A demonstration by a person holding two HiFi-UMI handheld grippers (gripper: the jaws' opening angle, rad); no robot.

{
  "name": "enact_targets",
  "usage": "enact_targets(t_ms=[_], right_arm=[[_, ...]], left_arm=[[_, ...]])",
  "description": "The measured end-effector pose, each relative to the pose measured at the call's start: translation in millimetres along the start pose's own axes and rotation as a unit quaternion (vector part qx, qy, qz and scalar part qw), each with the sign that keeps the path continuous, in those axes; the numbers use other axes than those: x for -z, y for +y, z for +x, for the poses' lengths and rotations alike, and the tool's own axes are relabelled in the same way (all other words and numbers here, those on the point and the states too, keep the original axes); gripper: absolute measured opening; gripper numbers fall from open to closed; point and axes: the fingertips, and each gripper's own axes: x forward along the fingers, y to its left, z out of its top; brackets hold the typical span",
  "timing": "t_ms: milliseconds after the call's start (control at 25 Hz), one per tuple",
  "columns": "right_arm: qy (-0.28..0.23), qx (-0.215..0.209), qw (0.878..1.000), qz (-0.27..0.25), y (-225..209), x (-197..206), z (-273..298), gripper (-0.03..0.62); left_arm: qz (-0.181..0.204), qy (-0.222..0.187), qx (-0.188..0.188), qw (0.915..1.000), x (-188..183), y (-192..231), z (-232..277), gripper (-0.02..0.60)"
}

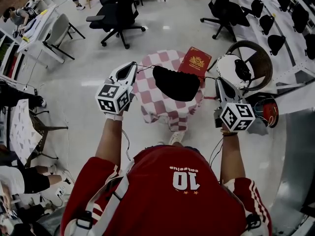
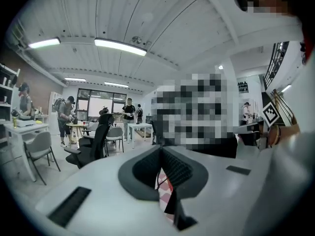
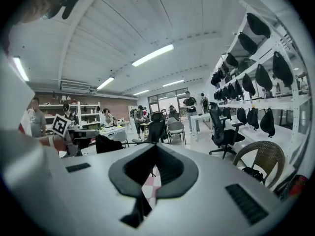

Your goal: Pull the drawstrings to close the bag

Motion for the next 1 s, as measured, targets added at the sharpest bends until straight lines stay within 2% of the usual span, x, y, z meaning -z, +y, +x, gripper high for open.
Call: enact_targets(t_ms=[240,600,1000], right_arm=[[-0.024,0.048,0.999,0.001,0.0,-17.7,-15.0,0.015],[-0.037,0.132,0.990,0.020,-10.7,-19.6,-35.8,0.015],[-0.046,0.175,0.982,0.048,-39.2,-16.4,-65.2,0.015]], left_arm=[[-0.006,-0.012,-0.031,0.9994,-7.1,11.0,-22.1,0.009],[-0.020,-0.021,-0.084,0.9961,-2.1,20.5,-51.0,0.009],[-0.059,-0.012,-0.134,0.9891,10.2,54.7,-84.0,0.009]])
